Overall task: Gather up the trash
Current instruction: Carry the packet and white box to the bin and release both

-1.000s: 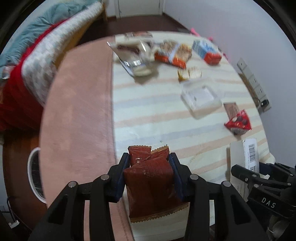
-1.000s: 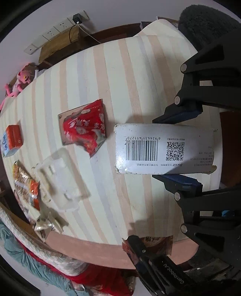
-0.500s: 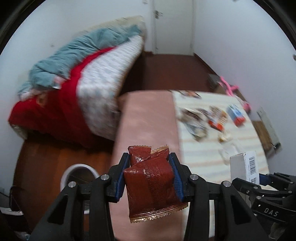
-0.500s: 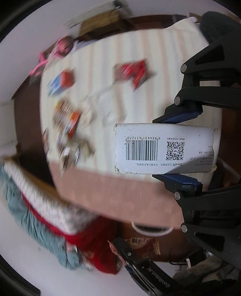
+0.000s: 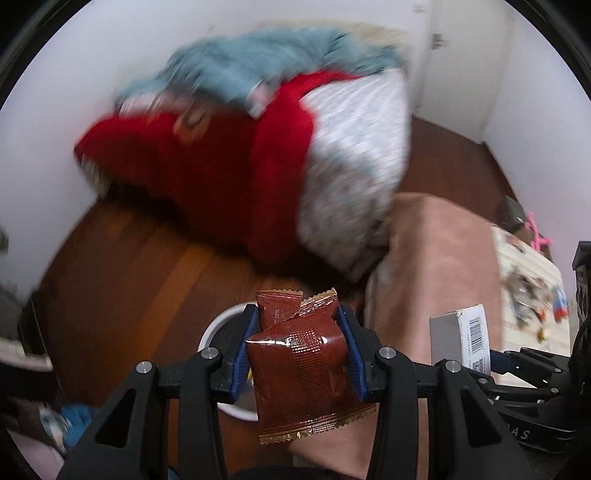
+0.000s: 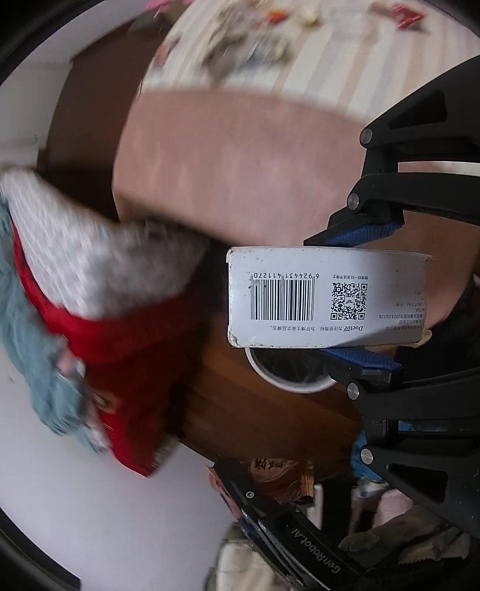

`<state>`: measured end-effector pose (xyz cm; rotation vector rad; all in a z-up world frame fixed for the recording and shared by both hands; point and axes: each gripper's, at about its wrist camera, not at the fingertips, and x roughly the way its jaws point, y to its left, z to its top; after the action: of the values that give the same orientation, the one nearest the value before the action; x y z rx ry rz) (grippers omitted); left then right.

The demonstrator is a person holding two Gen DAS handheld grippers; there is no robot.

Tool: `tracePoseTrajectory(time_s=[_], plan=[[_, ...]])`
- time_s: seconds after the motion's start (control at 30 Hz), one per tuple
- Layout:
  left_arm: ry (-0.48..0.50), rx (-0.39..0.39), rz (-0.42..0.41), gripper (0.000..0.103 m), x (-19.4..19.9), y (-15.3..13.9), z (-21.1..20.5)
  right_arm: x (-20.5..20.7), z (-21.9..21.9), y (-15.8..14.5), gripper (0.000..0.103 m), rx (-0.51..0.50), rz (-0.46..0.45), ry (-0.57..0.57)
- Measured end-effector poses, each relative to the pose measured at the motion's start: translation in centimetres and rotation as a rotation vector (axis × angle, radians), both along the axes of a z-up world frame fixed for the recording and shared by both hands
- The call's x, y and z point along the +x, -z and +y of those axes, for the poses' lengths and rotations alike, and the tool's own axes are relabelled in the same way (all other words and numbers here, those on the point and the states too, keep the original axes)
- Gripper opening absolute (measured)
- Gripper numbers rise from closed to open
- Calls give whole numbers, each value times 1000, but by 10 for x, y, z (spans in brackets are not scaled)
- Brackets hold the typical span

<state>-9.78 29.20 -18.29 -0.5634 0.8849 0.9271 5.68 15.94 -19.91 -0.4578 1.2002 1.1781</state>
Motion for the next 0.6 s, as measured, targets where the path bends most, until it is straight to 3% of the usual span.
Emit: tracePoseTrajectory(time_s=[0.2, 0.43, 0.5, 0.57, 0.6], plan=[[-111, -279, -9, 39, -50, 90, 72, -38, 97, 70, 50, -124, 42, -104], [-178, -443, 25, 41, -74, 166, 115, -58, 167, 164, 50, -290, 94, -154], [-197, -466, 53, 51, -80, 183, 118, -64, 178, 184, 52, -319, 102, -160], [-223, -474, 66, 87, -87, 191, 119, -68, 189, 203, 53, -341, 114, -181], [-231, -475, 66, 95, -89, 192, 119, -70, 194, 212, 56, -352, 115, -184]])
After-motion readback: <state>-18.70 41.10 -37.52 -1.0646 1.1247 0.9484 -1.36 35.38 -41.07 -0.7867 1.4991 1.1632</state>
